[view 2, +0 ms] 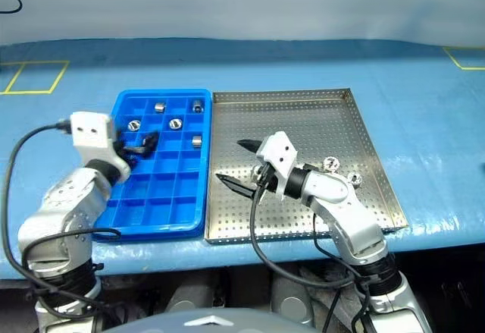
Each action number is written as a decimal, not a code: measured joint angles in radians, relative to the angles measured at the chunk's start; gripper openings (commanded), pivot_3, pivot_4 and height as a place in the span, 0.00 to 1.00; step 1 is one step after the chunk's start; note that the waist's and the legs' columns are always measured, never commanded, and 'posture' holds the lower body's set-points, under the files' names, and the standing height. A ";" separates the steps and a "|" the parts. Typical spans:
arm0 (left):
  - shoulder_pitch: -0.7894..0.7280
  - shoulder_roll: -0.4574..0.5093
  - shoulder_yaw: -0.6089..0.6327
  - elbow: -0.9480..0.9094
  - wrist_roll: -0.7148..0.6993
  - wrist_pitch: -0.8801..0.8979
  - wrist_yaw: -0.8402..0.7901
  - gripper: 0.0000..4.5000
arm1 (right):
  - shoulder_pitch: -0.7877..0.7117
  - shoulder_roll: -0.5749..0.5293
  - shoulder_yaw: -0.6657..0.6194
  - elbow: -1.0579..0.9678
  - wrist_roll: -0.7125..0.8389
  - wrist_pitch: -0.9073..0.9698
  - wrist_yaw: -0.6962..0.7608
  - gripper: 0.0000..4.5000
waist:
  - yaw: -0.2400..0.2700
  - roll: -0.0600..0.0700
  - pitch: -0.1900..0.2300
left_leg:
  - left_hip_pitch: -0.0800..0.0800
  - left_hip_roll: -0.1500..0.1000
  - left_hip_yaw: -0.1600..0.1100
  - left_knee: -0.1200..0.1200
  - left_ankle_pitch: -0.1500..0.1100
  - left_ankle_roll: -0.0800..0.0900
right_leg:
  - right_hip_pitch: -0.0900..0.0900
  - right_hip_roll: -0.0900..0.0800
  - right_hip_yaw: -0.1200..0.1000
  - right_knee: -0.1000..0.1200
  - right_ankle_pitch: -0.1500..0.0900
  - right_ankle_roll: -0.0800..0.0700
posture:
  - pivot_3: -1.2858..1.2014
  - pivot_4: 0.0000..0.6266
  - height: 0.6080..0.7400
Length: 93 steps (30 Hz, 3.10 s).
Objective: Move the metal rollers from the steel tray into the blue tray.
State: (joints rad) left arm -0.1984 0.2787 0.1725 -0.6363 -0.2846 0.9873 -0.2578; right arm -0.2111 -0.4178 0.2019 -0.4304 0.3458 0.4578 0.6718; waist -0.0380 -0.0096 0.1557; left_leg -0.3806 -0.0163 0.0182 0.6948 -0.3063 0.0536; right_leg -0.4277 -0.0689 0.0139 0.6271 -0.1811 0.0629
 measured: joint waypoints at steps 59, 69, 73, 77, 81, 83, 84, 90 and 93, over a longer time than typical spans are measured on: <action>-0.151 0.012 -0.480 0.423 0.146 -0.230 -0.204 0.37 | 0.108 -0.050 -0.105 -0.008 -0.129 0.030 -0.135 1.00 | -0.110 0.001 0.000 | 0.000 0.002 0.003 0.001 -0.003 0.007 | 0.000 0.008 0.003 0.000 0.001 0.003 | 0.41 0.24 1.00; -0.047 0.183 -0.190 0.058 -0.009 -0.069 -0.244 0.37 | 0.047 -0.019 -0.113 0.077 -0.028 0.010 -0.029 1.00 | -0.103 0.002 0.000 | 0.000 0.004 0.003 0.001 -0.002 0.006 | -0.001 0.008 0.002 0.001 0.001 0.002 | 0.45 0.24 1.00; 0.021 0.263 -0.073 -0.092 -0.063 0.038 -0.243 0.37 | -0.005 -0.012 -0.103 0.115 -0.024 -0.005 -0.002 1.00 | -0.083 0.002 0.001 | 0.000 0.004 0.003 0.001 -0.002 0.006 | -0.001 0.008 0.002 0.000 0.001 0.002 | 0.46 0.24 1.00; 0.127 0.313 0.076 -0.257 -0.108 0.177 -0.224 0.37 | -0.031 0.007 -0.069 0.142 -0.024 -0.017 0.028 1.00 | -0.057 0.001 0.001 | 0.000 0.004 0.002 0.000 0.000 0.001 | -0.001 0.008 0.001 0.000 0.000 0.002 | 0.49 0.24 1.00; 0.244 0.372 0.198 -0.361 -0.243 0.241 -0.227 0.37 | -0.055 0.017 -0.042 0.156 -0.023 -0.021 0.062 1.00 | -0.024 0.001 0.001 | 0.001 0.004 0.002 0.000 0.001 0.000 | -0.001 0.008 0.001 0.000 0.000 0.000 | 0.51 0.24 1.00; 0.343 0.430 0.283 -0.363 -0.364 0.226 -0.221 0.37 | -0.072 0.014 -0.031 0.161 -0.021 -0.022 0.090 1.00 | -0.009 0.001 0.001 | 0.001 0.005 0.001 0.000 0.001 -0.001 | -0.001 0.006 0.000 0.001 -0.004 -0.006 | 0.52 0.24 1.00; 0.363 0.443 0.301 -0.363 -0.390 0.225 -0.218 0.37 | -0.074 0.011 -0.031 0.161 -0.020 -0.022 0.097 1.00 | -0.005 0.001 0.001 | 0.001 0.005 0.001 0.000 0.001 -0.001 | 0.000 0.006 0.000 0.000 -0.004 -0.006 | 0.52 0.24 1.00; 0.644 0.464 0.535 -0.366 -0.575 0.162 -0.050 0.37 | -0.094 0.000 -0.010 0.204 -0.023 -0.022 0.147 1.00 | 0.028 0.000 0.001 | 0.002 0.006 0.000 -0.002 0.002 -0.003 | 0.000 0.006 -0.001 0.001 -0.006 -0.010 | 0.55 0.24 1.00; 0.680 0.447 0.564 -0.366 -0.595 0.150 0.036 0.37 | -0.095 0.005 0.007 0.210 -0.022 -0.022 0.162 1.00 | 0.043 0.000 0.001 | 0.002 0.006 -0.002 -0.002 0.002 -0.003 | 0.001 0.007 -0.003 0.001 -0.006 -0.011 | 0.55 0.24 1.00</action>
State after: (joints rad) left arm 0.4815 0.7256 0.7360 -1.0018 -0.8797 1.1373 -0.2221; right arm -0.3062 -0.4133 0.2085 -0.2209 0.3235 0.4356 0.8341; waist 0.0049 -0.0098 0.1565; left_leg -0.3783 -0.0102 0.0159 0.6929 -0.3048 0.0505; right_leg -0.4270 -0.0615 0.0107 0.6281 -0.1874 0.0523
